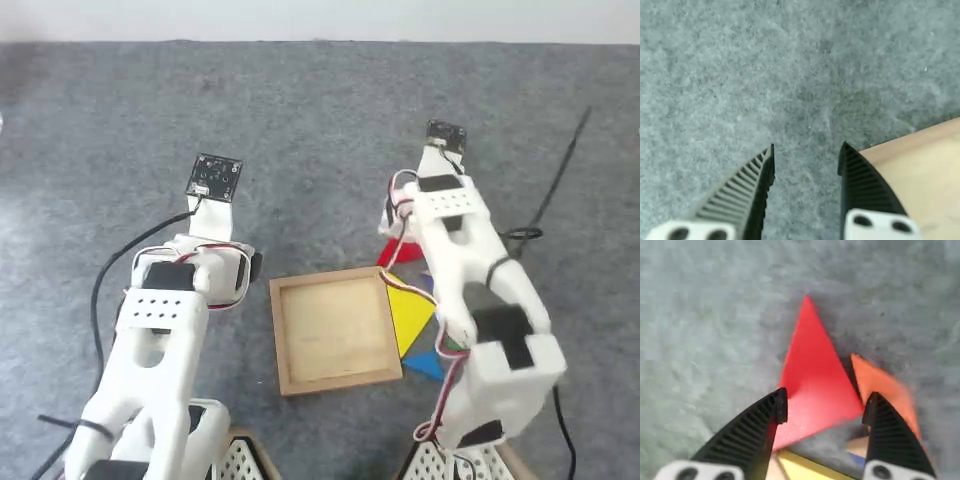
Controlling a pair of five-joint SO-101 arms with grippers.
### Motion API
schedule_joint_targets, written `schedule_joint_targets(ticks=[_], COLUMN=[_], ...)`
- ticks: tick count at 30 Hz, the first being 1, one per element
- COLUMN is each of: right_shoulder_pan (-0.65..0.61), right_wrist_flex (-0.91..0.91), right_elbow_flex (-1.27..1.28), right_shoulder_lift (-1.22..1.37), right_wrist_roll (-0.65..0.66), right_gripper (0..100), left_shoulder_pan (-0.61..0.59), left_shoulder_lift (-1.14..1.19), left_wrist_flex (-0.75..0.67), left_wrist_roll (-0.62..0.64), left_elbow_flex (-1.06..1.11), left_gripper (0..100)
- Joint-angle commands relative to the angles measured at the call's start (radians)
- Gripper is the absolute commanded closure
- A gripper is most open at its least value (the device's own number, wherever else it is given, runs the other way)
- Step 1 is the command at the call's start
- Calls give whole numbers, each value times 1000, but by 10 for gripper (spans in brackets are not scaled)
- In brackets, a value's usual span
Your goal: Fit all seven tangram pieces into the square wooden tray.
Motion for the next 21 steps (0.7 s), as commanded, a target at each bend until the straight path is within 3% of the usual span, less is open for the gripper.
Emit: schedule_joint_targets(ticks=[1,12,18,21], right_shoulder_pan=[-48,-15,-84,-104], right_wrist_flex=[-18,-30,-2,-1], right_elbow_flex=[-75,-71,-77,-86], right_shoulder_lift=[42,81,71,70], right_wrist_roll=[-71,-126,-127,-161], right_gripper=[753,753,750,669], left_shoulder_pan=[5,5,6,6], left_shoulder_lift=[0,-2,-6,-6], left_wrist_flex=[-17,-18,-18,-18], left_wrist_roll=[-5,-6,-6,-6], left_elbow_flex=[-7,1,5,7], left_gripper=[792,791,791,791])
